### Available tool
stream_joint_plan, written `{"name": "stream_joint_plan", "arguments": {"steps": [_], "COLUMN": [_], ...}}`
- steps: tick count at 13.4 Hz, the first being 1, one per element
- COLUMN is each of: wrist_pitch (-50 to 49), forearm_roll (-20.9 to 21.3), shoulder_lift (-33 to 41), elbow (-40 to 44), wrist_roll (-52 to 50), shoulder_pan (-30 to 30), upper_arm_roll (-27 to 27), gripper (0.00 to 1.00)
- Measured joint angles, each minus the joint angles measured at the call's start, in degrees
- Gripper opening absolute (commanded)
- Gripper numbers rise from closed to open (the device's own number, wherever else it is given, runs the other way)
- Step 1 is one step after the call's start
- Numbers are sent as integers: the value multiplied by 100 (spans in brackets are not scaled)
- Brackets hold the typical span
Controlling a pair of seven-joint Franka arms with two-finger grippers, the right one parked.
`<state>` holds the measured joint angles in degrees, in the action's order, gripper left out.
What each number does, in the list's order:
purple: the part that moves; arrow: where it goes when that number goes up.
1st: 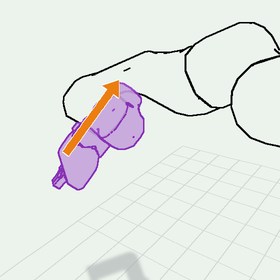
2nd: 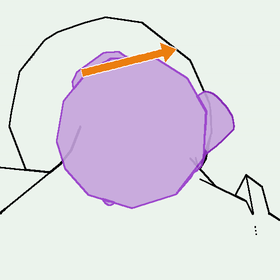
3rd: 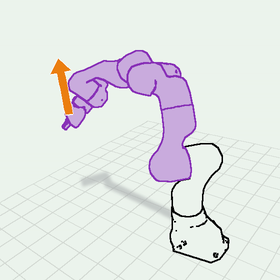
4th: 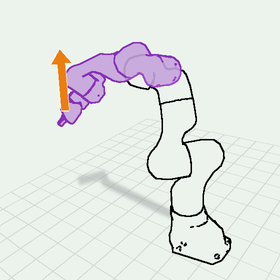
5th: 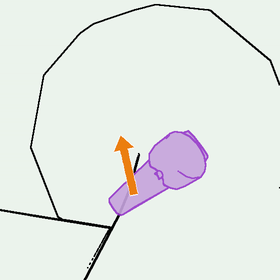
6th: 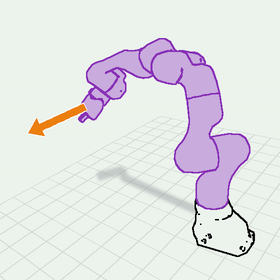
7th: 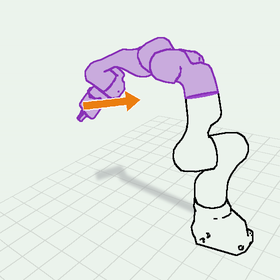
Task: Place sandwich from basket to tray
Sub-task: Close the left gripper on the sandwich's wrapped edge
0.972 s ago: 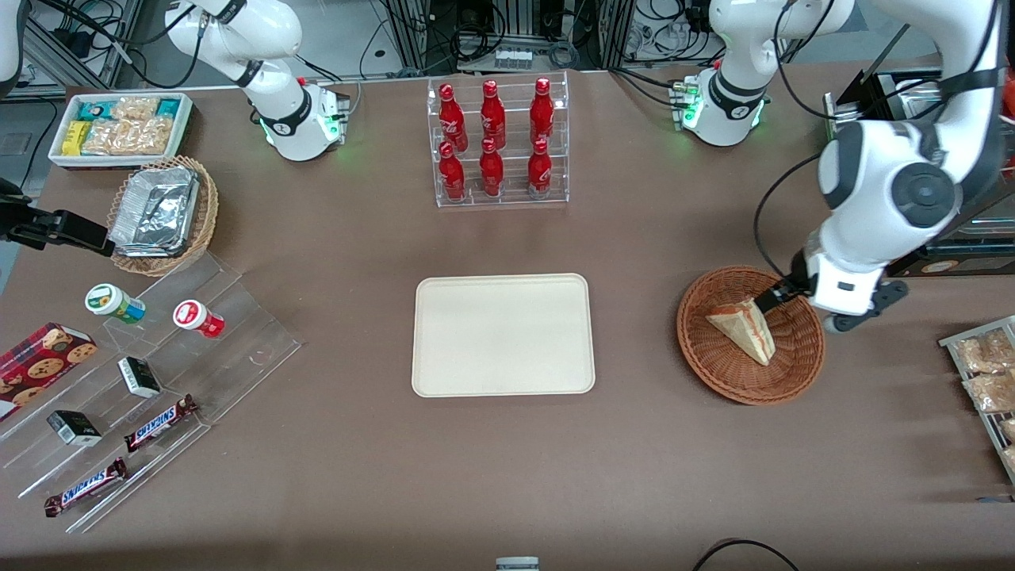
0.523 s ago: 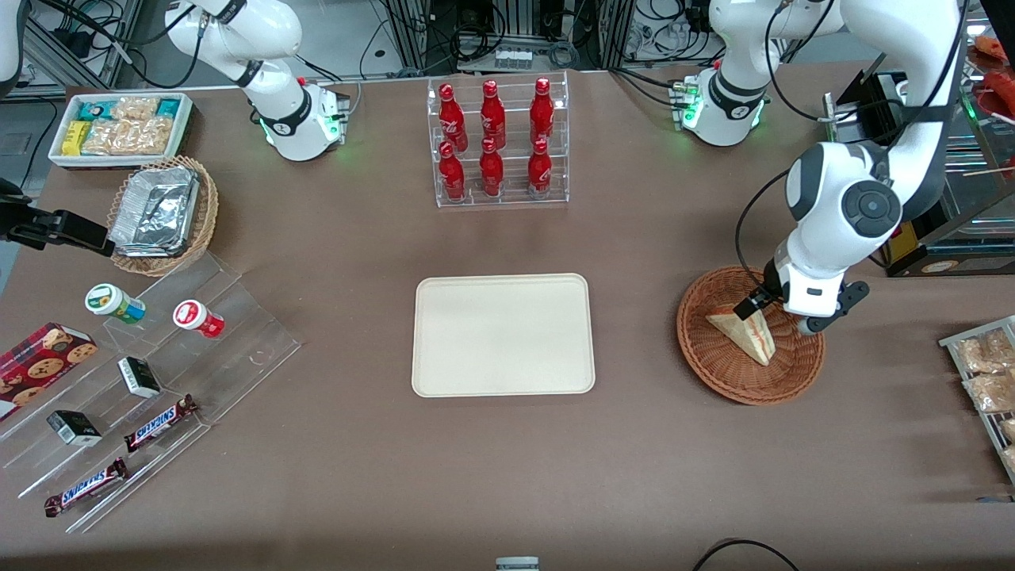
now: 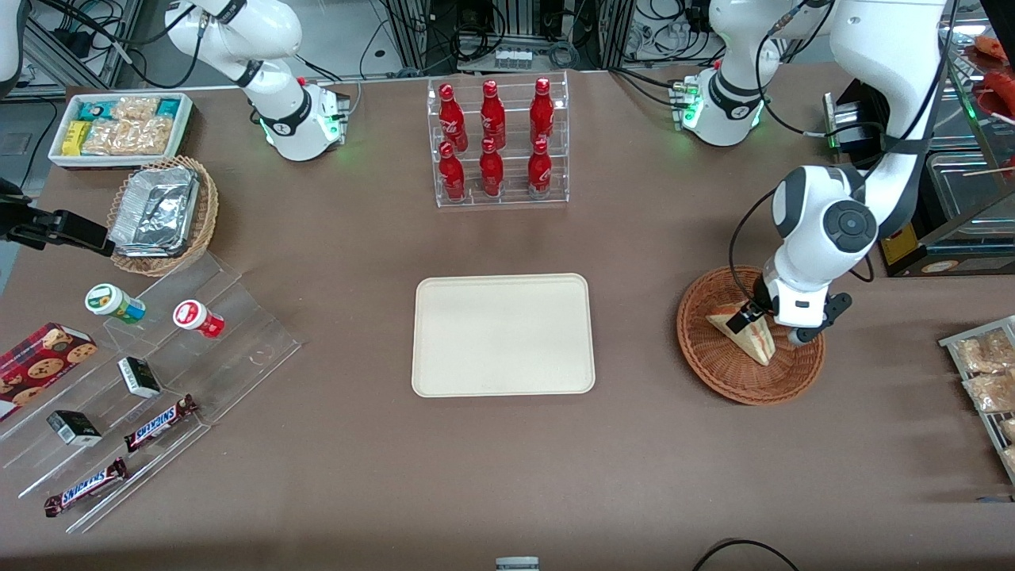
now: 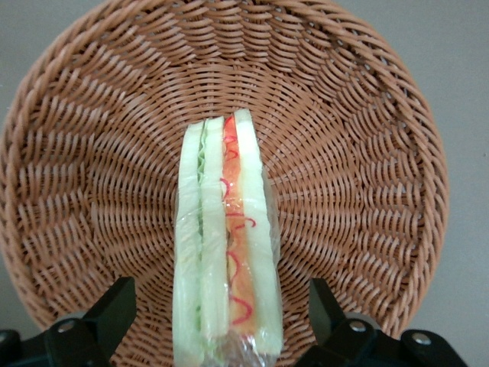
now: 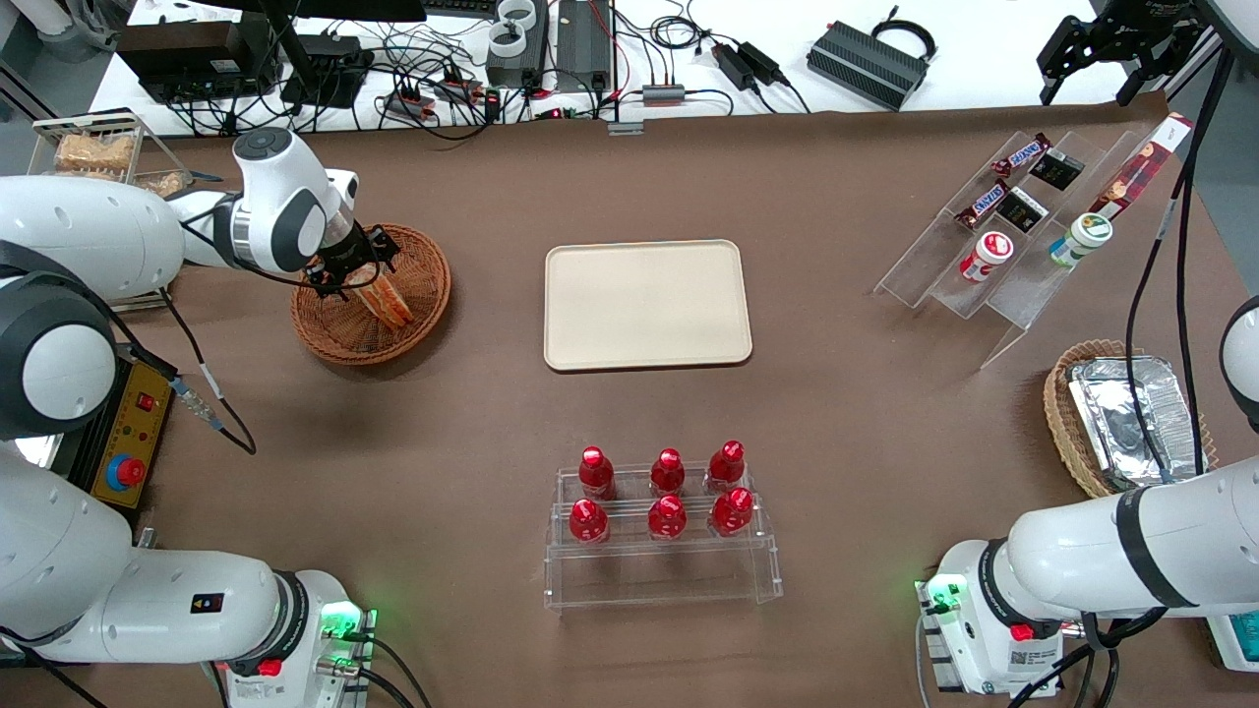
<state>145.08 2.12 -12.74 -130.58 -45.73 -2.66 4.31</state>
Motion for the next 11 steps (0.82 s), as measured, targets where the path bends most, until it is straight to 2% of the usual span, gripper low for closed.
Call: {"name": "stream_joint_plan", "arguments": {"steps": [1,2,3,4,7,11], "wrist_pitch": [85,132,148,155,169,127], "forearm_roll": [0,-1,-1,-1,-1,41], "shoulder_lift": [-24,-34,-35,-35,-35,16], "elbow": [-42,-65,-65,-65,-45,83], "wrist_roll": [-13,-73,-162,-225,-256,-246], "shoulder_pan": [1,3,3,3,2,-8], "upper_arm_roll": [-3,-6,-7,-7,-7,4], "gripper": [60,36,18,8,5,5]}}
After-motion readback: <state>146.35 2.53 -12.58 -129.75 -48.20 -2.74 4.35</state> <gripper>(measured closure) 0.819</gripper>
